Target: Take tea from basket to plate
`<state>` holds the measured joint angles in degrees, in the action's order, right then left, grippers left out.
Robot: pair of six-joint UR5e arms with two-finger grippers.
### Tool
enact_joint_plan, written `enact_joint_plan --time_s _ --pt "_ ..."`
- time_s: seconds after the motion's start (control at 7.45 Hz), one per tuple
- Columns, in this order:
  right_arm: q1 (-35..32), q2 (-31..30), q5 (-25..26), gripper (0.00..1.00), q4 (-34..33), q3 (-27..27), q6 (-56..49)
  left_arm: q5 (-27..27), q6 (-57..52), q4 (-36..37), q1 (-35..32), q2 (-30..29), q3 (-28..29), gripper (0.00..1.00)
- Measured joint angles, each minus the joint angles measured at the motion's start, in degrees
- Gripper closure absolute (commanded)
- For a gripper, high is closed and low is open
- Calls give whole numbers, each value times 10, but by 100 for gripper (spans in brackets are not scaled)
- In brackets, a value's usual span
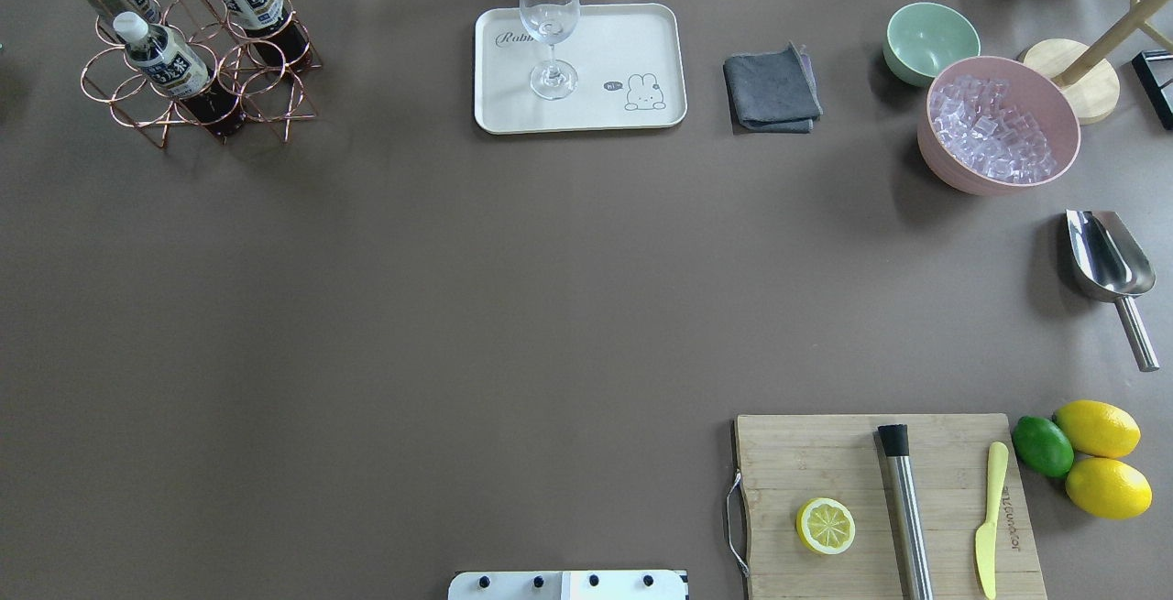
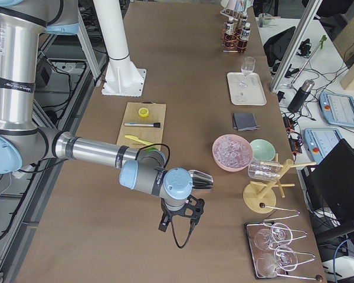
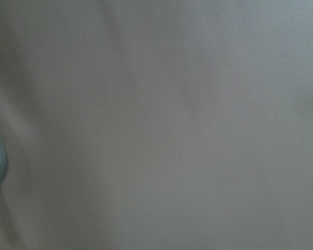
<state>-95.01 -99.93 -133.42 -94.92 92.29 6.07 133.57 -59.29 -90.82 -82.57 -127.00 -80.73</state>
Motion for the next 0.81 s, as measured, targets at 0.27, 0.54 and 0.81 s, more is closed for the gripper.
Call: enact_joint_plan --time_s 0.27,0.54,0.81 --pt "0 0 1 0 0 -4 0 -2 0 7 18 -28 37 2" --pt "0 0 2 0 0 -9 0 -2 3 8 30 -44 56 3" --pt "0 0 2 0 0 -10 0 -2 3 8 34 -44 60 3"
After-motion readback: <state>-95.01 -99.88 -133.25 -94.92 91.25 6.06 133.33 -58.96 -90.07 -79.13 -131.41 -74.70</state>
